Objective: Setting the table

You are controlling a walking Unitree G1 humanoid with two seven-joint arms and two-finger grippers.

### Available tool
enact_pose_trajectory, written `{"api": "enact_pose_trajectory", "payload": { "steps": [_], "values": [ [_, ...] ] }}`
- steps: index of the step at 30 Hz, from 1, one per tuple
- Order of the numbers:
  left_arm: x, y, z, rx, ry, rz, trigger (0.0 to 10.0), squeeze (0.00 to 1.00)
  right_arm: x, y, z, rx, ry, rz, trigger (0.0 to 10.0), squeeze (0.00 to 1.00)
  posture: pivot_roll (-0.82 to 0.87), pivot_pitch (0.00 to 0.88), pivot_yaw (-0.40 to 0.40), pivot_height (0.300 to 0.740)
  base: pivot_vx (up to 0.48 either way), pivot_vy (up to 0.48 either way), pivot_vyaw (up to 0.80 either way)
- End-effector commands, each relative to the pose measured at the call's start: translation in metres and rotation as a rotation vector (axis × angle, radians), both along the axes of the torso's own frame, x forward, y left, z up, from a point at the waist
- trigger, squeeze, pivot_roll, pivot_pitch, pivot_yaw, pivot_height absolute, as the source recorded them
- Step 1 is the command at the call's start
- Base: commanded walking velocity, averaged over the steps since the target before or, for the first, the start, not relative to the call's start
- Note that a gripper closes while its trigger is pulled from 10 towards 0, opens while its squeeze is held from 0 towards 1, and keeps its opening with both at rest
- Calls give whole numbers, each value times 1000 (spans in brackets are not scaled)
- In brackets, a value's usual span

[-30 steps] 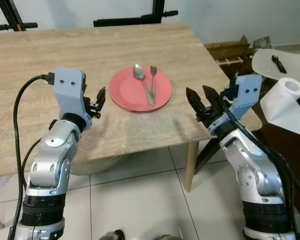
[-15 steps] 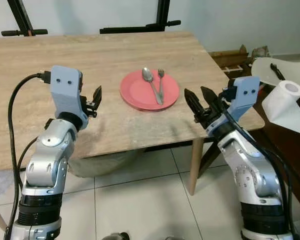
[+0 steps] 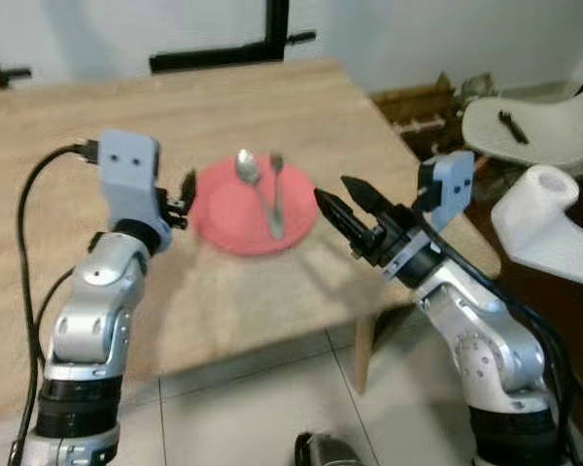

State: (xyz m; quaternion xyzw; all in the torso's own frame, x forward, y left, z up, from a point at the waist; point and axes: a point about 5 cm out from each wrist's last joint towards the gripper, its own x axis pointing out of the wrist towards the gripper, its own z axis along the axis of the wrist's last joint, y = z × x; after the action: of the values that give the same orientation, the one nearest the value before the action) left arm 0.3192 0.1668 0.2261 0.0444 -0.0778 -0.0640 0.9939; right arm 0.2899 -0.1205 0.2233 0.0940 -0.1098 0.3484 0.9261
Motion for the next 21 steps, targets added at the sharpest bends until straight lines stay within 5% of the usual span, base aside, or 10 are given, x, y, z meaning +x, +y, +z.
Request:
{"api": "enact_pose_trajectory", "payload": {
  "steps": [1,21],
  "values": [
    [-2,5,-7,14,20,20,10000,0,-2,3,0,7,1,21,10000,0,-104,40,37,740,428,0,0],
    [-4,3,-7,-13,62,-32,10000,0,-10,8,-2,-18,24,126,10000,0,-100,50,34,740,54,0,0]
  ]
}}
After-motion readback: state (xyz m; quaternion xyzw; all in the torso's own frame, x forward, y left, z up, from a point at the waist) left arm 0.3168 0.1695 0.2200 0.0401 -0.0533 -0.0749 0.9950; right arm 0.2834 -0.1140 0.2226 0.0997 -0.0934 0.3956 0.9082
